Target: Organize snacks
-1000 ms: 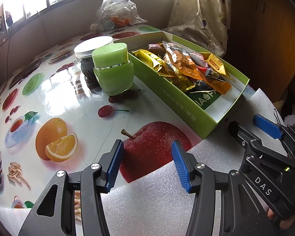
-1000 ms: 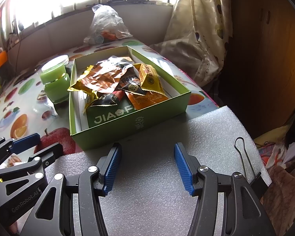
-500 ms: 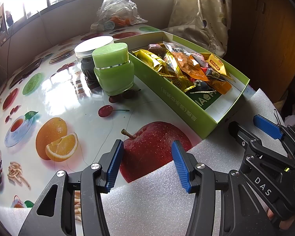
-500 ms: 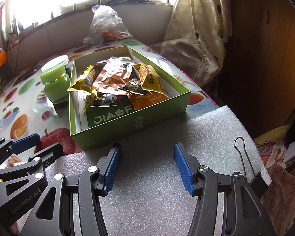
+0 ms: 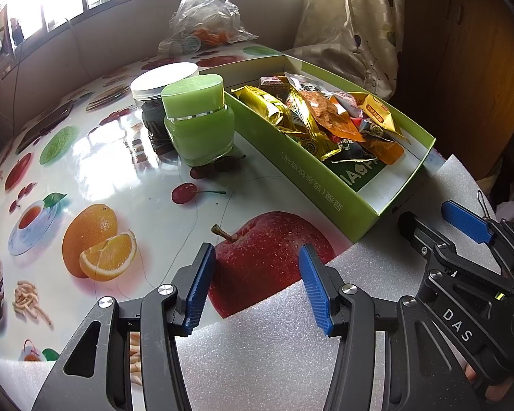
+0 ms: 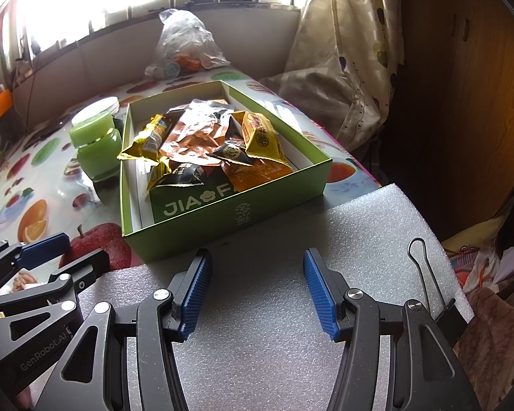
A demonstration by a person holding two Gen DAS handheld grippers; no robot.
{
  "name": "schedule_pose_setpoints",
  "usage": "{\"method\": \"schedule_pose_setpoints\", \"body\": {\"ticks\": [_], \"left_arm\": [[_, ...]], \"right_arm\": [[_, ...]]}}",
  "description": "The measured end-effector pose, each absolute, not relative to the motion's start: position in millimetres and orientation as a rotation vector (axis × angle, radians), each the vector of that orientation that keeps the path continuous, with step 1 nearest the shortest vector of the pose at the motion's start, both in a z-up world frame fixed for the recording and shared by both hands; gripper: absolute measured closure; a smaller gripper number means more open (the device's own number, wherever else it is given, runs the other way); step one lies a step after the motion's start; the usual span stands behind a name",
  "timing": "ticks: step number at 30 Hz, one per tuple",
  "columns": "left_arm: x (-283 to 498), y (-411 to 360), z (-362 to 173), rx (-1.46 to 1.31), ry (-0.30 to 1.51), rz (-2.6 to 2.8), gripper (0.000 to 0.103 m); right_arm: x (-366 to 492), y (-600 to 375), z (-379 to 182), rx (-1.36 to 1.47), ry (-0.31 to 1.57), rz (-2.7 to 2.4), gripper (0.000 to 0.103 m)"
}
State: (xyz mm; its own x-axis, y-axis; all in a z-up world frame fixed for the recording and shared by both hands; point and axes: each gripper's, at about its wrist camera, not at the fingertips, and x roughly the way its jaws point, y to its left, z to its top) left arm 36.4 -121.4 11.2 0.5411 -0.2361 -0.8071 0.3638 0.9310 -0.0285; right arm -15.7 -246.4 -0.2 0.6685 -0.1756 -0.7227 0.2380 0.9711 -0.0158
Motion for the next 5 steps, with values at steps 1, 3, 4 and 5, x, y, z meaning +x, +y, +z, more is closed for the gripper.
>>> {"method": "schedule_pose_setpoints", "body": {"ticks": [1, 3, 4, 5], "left_arm": [[37.0, -121.2, 11.3, 0.149, 0.934, -0.357, 0.051], [37.1, -120.9, 11.3, 0.149, 0.934, -0.358, 0.051], [37.0, -121.1, 11.3, 0.148, 0.934, -0.358, 0.051], [37.2, -120.7, 11.2, 0.148, 0.934, -0.358, 0.051]], "right_arm": [[-15.7, -246.2, -0.2, 0.082, 0.806, -0.233, 0.048], [-15.7, -246.2, -0.3, 0.082, 0.806, -0.233, 0.048], [-15.7, -246.3, -0.3, 0.082, 0.806, -0.233, 0.048], [-15.7, -246.2, -0.3, 0.082, 0.806, -0.233, 0.048]]}}
